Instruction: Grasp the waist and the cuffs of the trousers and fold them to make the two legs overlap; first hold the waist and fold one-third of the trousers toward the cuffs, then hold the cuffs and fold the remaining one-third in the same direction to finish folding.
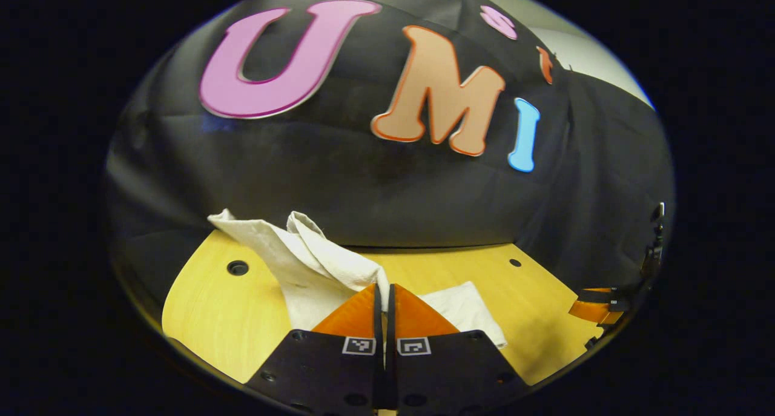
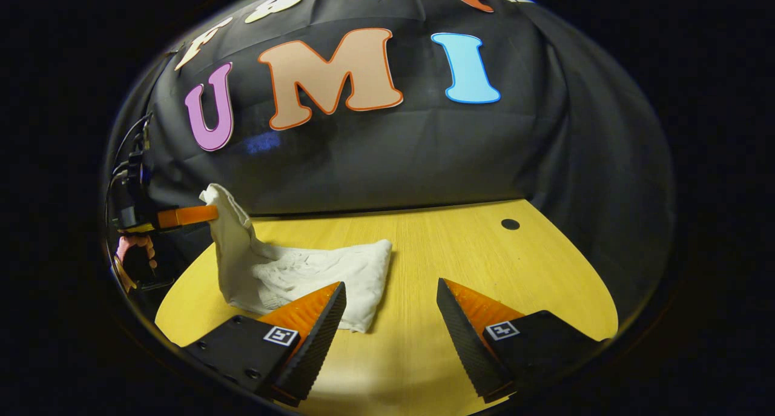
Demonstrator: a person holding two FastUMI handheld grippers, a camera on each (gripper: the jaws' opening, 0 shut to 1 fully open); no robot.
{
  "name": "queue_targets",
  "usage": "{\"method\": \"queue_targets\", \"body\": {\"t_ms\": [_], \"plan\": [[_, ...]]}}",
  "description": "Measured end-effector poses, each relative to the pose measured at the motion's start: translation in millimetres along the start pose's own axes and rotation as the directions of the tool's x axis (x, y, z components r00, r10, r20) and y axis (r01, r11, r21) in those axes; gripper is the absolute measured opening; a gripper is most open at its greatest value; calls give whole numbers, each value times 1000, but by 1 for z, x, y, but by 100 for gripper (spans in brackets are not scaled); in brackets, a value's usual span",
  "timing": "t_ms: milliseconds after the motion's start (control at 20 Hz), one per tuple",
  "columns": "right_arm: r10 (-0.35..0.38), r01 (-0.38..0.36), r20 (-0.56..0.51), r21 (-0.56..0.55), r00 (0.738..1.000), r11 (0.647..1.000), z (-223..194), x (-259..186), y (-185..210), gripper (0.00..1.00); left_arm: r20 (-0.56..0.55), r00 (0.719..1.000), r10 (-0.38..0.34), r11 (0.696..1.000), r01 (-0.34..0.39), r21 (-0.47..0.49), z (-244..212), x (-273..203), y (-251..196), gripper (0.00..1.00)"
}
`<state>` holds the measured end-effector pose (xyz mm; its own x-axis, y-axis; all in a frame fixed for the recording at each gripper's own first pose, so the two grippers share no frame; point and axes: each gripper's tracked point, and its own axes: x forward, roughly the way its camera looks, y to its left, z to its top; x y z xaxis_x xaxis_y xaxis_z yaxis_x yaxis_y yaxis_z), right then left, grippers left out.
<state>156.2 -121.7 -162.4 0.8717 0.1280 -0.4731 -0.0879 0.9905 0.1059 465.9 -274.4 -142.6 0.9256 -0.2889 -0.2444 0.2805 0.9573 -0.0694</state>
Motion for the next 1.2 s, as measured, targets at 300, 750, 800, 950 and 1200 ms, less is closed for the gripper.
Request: {"method": "queue_targets", "body": {"t_ms": [300,750,800,950,1200], "plan": [[-18,18,-5,2,1000,1000,-1,-3,-44,96,-64,989,-135,988,139,61,-31,42,-119,0],[-16,16,-35,1,999,1000,-17,-20,-69,96,-309,943,-125,987,149,54,-154,62,-181,40],[-14,14,-34,1,999,1000,-17,-21,-68,96,-312,941,-135,988,151,30,-157,58,-184,54],[0,1,-22,12,1000,1000,-15,-25,-62,96,-293,948,-122,992,122,-19,-152,39,-180,79],[45,-45,3,29,999,999,-10,-34,-43,96,-226,974,1,1000,2,12,-125,-6,-140,95]]}}
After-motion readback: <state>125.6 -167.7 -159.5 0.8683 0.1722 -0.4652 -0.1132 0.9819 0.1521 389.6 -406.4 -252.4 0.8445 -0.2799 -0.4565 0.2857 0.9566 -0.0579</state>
